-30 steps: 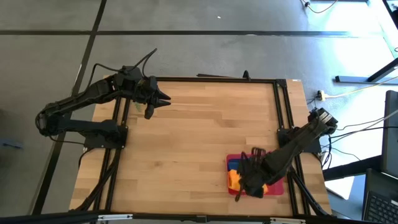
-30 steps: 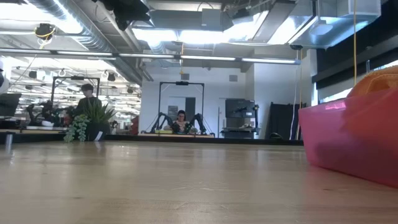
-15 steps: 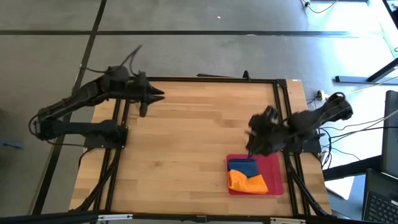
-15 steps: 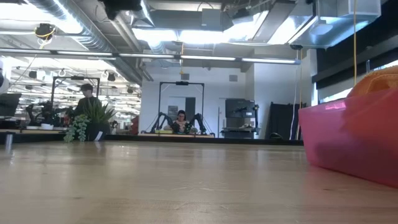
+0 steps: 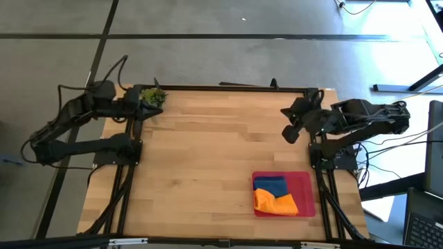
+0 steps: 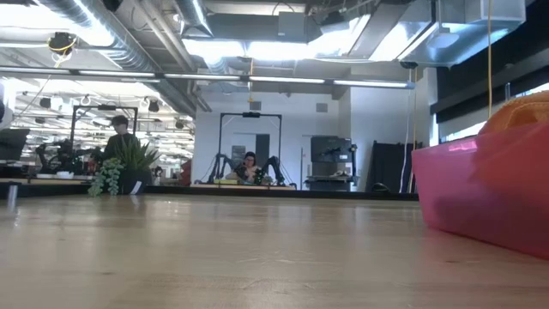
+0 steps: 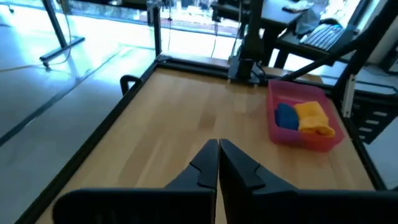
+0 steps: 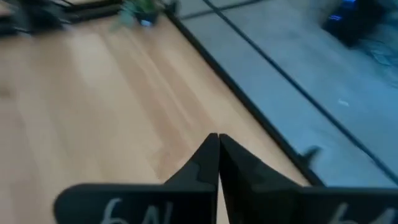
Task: Roll microfiber towels into tight, uniform cylinder then place into a basket
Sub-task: Return to Home Position
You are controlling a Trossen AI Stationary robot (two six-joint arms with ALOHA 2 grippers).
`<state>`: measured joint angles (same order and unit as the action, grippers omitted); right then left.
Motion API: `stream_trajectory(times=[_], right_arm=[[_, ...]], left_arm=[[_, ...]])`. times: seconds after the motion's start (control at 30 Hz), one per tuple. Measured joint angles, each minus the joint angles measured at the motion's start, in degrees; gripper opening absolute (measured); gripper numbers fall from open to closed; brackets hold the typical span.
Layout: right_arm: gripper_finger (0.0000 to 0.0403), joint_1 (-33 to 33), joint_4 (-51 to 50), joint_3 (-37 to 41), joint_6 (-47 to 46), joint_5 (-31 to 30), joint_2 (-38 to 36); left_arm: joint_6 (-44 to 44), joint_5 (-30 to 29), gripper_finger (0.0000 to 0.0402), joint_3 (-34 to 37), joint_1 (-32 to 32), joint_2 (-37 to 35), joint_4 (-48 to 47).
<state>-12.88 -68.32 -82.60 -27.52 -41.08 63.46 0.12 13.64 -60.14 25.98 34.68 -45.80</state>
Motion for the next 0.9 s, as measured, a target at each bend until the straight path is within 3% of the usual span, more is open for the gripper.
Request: stream_trajectory(times=[0.13, 0.23, 0.4, 0.57, 0.9], right_arm=[[0.0013, 2.86, 15.49, 9.52, 7.08, 7.88, -6.24], [0.0005, 5.70, 28.65, 17.78, 11.29, 17.00, -10.84], [0.0009, 10.15, 47.98, 31.31, 13.13, 28.81, -16.89], [0.0004, 14.84, 58.92, 41.95, 11.76, 36.07, -20.66], [0.0004, 20.49, 81.99, 58.82, 10.06, 45.65, -26.39]], left_arm=[[0.01, 0.86, 0.0002, 0.00, 0.00, -2.60, 0.02], [-3.25, 0.84, 0.0001, 0.00, 0.00, -4.85, 0.00], [-6.00, 0.72, 0.0000, 4.05, 0.00, -10.41, 3.03], [-6.21, 0.71, 0.0000, 12.84, 0.00, -18.11, 10.76], [-12.03, 0.60, 0.0000, 29.35, 0.00, -34.34, 16.45]])
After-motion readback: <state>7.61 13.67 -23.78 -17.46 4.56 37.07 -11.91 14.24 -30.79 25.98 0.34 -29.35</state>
